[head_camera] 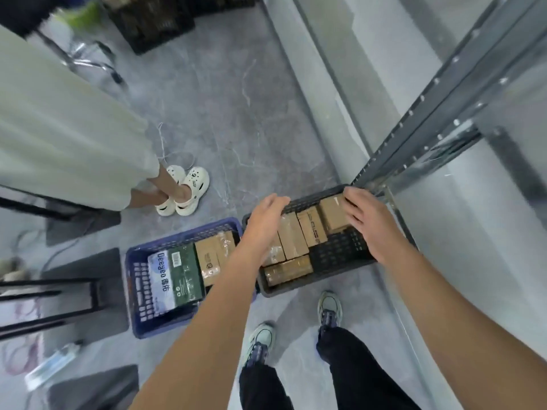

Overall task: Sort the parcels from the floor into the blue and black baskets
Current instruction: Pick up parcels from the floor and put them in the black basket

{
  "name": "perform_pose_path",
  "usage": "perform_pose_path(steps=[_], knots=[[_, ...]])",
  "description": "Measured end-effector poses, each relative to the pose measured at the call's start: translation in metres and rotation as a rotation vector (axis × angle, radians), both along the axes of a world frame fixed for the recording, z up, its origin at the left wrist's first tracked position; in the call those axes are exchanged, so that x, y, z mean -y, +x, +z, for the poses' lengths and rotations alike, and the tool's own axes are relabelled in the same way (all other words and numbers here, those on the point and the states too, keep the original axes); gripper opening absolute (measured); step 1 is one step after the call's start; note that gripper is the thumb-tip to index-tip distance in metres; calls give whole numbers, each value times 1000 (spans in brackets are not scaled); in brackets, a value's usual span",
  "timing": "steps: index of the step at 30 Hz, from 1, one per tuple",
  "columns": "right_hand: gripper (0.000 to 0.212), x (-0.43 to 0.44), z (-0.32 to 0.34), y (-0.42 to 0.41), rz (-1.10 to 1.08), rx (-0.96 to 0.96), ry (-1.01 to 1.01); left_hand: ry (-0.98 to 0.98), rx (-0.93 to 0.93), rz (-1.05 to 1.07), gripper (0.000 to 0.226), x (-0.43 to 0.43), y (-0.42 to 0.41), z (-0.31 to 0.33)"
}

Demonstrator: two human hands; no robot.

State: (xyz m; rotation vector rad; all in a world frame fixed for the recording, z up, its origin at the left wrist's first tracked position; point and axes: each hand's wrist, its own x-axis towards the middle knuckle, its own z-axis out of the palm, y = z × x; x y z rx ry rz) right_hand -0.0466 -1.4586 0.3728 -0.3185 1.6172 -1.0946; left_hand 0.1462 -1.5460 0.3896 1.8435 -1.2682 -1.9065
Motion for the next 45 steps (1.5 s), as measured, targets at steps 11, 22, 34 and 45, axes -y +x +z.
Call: perform_pose_path(steps=[11,22,34,45], knots=[[55,-52,175,14,-321,-160,-251,-250,-203,-367,53,-18,-23,163],[40,-192,274,30,-751,-284,-388,-302,-442,-733,27,-102,-75,265],[43,-414,312,65,-1118,-409,-423,-244,-550,-1091,32,-312,-116,303],[45,-635,310,163,-1461,-525,-340,-142,-628,-1444,35,-551,-86,306]])
